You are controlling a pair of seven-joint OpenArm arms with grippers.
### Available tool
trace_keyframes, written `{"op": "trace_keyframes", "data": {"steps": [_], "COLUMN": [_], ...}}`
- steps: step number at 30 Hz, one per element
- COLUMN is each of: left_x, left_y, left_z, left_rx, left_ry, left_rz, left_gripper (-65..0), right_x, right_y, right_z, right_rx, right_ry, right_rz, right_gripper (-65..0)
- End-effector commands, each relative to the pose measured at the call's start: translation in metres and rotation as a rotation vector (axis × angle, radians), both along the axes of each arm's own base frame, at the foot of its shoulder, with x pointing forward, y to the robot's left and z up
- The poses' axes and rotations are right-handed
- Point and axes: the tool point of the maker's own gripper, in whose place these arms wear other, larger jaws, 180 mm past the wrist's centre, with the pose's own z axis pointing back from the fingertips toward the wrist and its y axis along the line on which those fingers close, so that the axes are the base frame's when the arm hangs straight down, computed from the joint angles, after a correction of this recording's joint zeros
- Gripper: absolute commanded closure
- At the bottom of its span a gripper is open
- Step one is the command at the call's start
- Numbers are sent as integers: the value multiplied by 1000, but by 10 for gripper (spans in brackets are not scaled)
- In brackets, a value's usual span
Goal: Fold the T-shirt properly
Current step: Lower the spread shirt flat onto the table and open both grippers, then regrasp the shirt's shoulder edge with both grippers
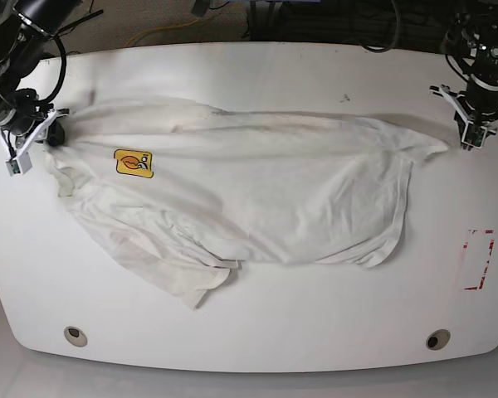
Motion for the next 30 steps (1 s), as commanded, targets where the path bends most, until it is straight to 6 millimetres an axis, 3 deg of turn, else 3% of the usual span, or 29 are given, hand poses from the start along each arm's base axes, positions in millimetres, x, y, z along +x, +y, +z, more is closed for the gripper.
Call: {"op": "trace_keyframes", "data": {"steps": [1,4,12,16,20,22,25,30], "left_x": [3,5,6,4,-4,-11,-14,-26], "left_y": [11,5,0,-11,-33,-53,-62,-60], "left_z": [18,18,13,5,-10,-20,-27,-47], "left_rx": [1,-9,-27,-61,-122,-176,-255,-320], "left_ry": [-68,-64,-51,-38,2,40,32,144], "left_rz": [36,5,-6,-13,-60,-113,-90,-34], "left_gripper": [-4,-4,-8,-18,-144,-244,-375,-449], "right_x": [7,7,-2,-6,-8,-14,-21,-29], "right_y": [-11,-11,20,21,20,14,8,-6], "right_z": [18,18,-11,-18,-18,-19,-19,-16], "right_rx": [-26,-22,44,77,82,81,95,89], "right_ry": [-61,-63,-11,-24,-35,-32,-44,-56], "right_rz": [-16,-21,23,-2,-17,-42,-94,-150], "right_gripper": [-55,-55,-65,-208,-380,-449,-491,-493]}}
